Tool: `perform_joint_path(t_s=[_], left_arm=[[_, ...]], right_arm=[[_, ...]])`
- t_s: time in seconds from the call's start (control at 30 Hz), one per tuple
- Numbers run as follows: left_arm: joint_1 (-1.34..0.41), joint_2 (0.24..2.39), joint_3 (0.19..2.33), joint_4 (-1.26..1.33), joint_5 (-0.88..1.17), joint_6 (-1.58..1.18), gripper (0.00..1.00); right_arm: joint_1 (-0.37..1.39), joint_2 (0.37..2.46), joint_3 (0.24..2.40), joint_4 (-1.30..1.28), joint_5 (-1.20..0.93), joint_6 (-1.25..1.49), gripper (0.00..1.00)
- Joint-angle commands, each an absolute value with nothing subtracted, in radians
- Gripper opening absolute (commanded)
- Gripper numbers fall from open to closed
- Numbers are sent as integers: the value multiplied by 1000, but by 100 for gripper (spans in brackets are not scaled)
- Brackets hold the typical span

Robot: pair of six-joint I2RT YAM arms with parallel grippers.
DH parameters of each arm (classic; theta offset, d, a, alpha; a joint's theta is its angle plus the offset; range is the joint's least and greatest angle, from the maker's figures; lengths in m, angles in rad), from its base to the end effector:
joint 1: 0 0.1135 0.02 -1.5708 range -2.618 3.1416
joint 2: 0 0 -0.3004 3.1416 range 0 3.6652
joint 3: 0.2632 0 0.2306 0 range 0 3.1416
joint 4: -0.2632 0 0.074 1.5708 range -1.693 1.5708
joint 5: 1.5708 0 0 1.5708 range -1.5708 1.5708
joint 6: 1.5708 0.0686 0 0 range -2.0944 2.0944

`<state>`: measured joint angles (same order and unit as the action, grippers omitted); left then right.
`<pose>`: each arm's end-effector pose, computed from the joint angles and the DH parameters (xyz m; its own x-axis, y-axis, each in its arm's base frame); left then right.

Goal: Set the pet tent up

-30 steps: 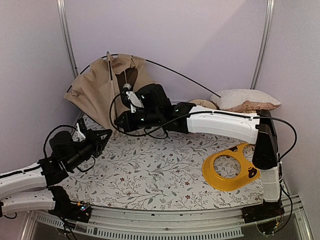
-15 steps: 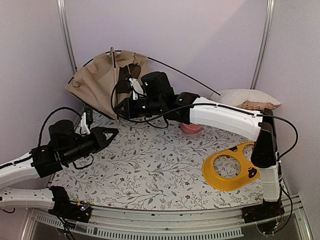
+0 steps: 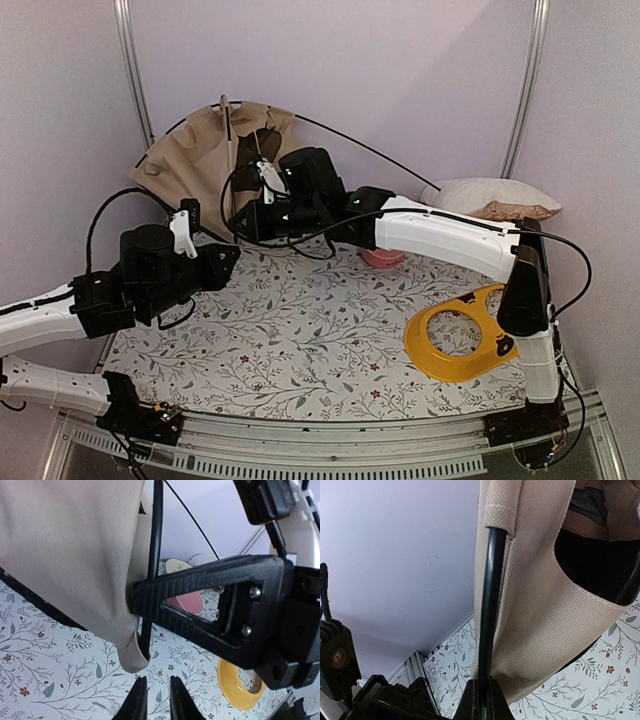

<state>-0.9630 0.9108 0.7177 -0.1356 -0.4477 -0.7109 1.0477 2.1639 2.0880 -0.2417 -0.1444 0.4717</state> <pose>0.1354 -0.1426 0.3231 -0.4699 -0.3546 -0.8084 0.2632 0.8179 -0.5117 0.2658 0.4807 0.3612 -0.5595 -0.0701 -0.8258 -0.7536 0.4578 0.4717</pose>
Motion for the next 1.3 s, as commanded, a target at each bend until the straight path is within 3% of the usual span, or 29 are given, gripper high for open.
perform_joint_path(t_s=[0.0,0.67,0.93,1.27], left_arm=[[-975,954,786,-155,-530,-634,17],[-930,1052,885,-266,-561,-649,12],[-891,1064,885,-278,-518,-660,16],[-864,1061,871,-268,-495,-669,0]], right_arm=[[1041,2182,2130,-229,-123,474,0],[1042,2198,2157,-255,-126,480,0],[1042,2200,2164,-256,-126,479,0],[1043,2201,2170,-261,-126,478,0]])
